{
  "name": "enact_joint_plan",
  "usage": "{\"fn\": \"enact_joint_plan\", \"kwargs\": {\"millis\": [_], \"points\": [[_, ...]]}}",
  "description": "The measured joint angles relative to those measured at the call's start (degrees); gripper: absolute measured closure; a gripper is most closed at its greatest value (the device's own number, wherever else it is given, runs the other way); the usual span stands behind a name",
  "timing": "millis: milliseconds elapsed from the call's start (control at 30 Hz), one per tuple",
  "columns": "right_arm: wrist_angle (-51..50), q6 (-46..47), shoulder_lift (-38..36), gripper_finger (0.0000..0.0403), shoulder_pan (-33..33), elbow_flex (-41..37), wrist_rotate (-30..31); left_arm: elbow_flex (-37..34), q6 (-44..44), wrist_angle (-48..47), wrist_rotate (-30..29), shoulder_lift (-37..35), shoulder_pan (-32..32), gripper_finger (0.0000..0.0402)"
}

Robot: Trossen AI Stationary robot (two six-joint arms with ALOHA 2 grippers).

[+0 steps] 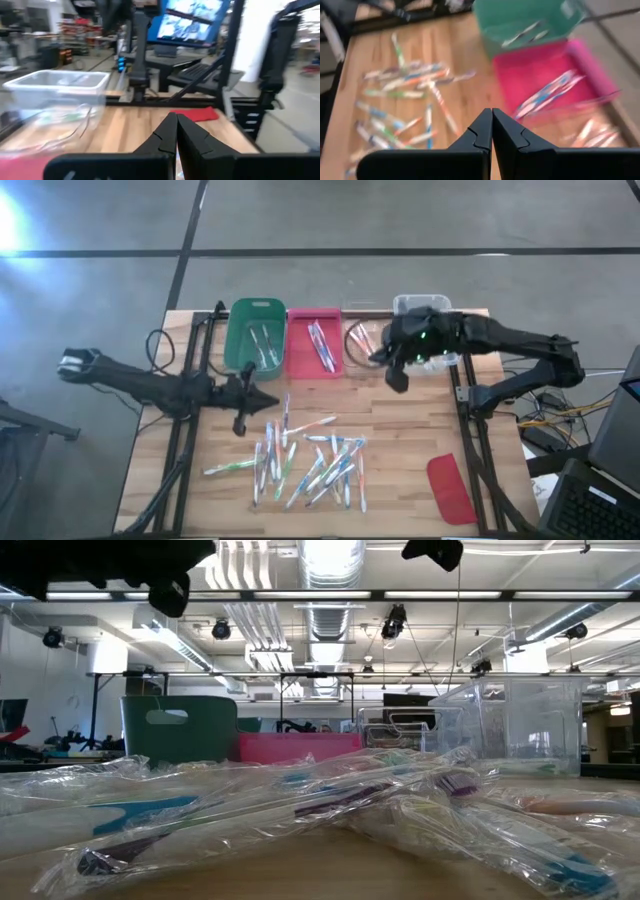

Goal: Pick & Place Toothbrushes
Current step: Put the green toothbrush into the white bin

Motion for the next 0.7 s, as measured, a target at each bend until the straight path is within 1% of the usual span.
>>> {"fn": "enact_joint_plan", "kwargs": {"millis": [100, 200, 267, 333, 400, 500, 600, 700], "points": [[0.2, 2.0, 0.0, 0.0394, 3.4, -3.3, 0.6, 0.4, 0.1, -2.6, -10.0, 0.0, -6.9, 0.0392], [0.2, 3.4, 0.0, 0.0394, 6.5, -6.3, 1.5, 1.8, 0.1, -6.2, -18.4, 0.0, -13.1, 0.0392], [0.2, 4.4, 0.0, 0.0394, 8.2, -7.8, 1.6, 3.3, 0.1, -10.7, -23.0, 0.0, -16.6, 0.0392], [0.4, 5.2, -0.1, 0.0394, 9.7, -9.2, 1.7, 4.8, -0.6, -16.4, -26.0, 0.0, -19.3, 0.0392], [0.3, 5.4, -0.1, 0.0394, 11.1, -10.4, 2.6, 6.7, -2.4, -22.4, -26.4, 0.0, -21.0, 0.0392], [0.4, 5.6, -0.1, 0.0394, 12.3, -11.5, 2.9, 9.8, -6.2, -34.1, -24.0, 0.0, -22.2, 0.0392], [0.5, 5.9, -0.1, 0.0394, 13.1, -12.2, 4.5, 12.1, -13.5, -46.5, -20.2, 0.7, -22.7, 0.0389], [0.5, 6.8, -0.1, 0.0394, 13.5, -12.5, 5.7, 13.4, -22.0, -54.8, -16.4, 2.3, -23.0, 0.0368]]}}
